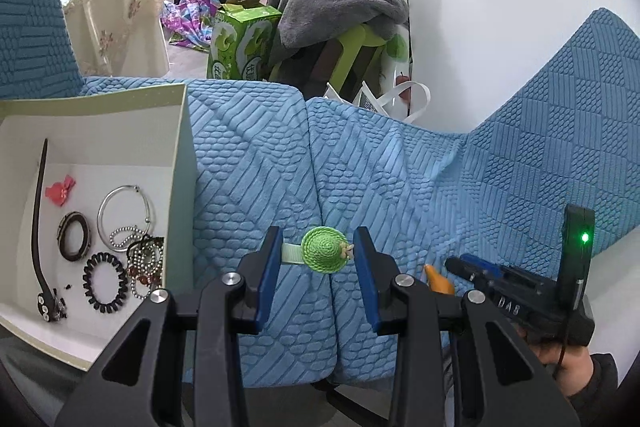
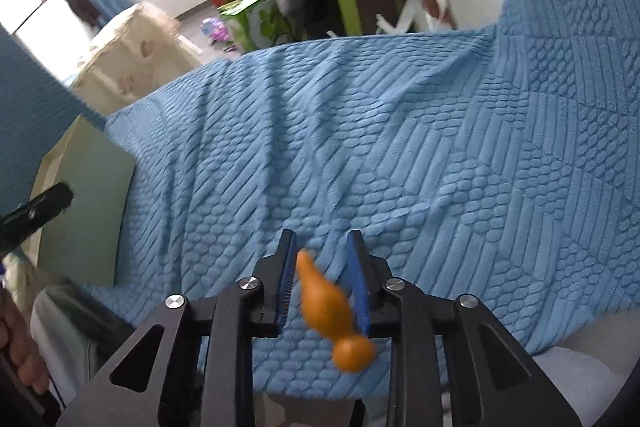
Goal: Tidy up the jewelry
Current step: 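Carry turtle clip to box with left tool while right tool carries gourd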
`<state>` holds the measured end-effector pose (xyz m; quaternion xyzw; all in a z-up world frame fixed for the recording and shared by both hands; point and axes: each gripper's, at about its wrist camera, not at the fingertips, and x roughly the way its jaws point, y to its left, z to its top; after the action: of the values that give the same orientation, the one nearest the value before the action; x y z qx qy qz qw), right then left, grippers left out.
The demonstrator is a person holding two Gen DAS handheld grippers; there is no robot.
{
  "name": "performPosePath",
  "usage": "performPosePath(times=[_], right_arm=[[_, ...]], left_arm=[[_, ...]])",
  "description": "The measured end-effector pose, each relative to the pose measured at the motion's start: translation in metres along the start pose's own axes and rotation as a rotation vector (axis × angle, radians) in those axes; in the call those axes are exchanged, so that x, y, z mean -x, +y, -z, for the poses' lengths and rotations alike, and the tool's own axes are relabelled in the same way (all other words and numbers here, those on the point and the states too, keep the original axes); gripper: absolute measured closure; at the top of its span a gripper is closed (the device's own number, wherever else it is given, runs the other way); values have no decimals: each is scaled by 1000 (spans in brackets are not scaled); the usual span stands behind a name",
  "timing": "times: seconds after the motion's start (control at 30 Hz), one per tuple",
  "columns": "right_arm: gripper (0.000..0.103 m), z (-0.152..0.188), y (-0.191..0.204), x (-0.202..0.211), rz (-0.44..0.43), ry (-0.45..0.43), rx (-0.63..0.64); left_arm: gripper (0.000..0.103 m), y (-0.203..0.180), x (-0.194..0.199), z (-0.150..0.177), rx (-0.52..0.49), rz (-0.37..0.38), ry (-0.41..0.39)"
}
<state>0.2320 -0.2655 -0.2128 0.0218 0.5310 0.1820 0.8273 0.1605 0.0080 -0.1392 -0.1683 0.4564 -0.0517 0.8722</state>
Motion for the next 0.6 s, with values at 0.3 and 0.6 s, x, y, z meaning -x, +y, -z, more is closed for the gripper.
performPosePath(times=[0.3,0.6], right_arm=[[62,20,11,-32,129,148,99],[75,13,27,-11,138,71,110]], left_arm=[[66,1,8,3,-7,10,-8],[66,3,22,-2,-13,21,-22]])
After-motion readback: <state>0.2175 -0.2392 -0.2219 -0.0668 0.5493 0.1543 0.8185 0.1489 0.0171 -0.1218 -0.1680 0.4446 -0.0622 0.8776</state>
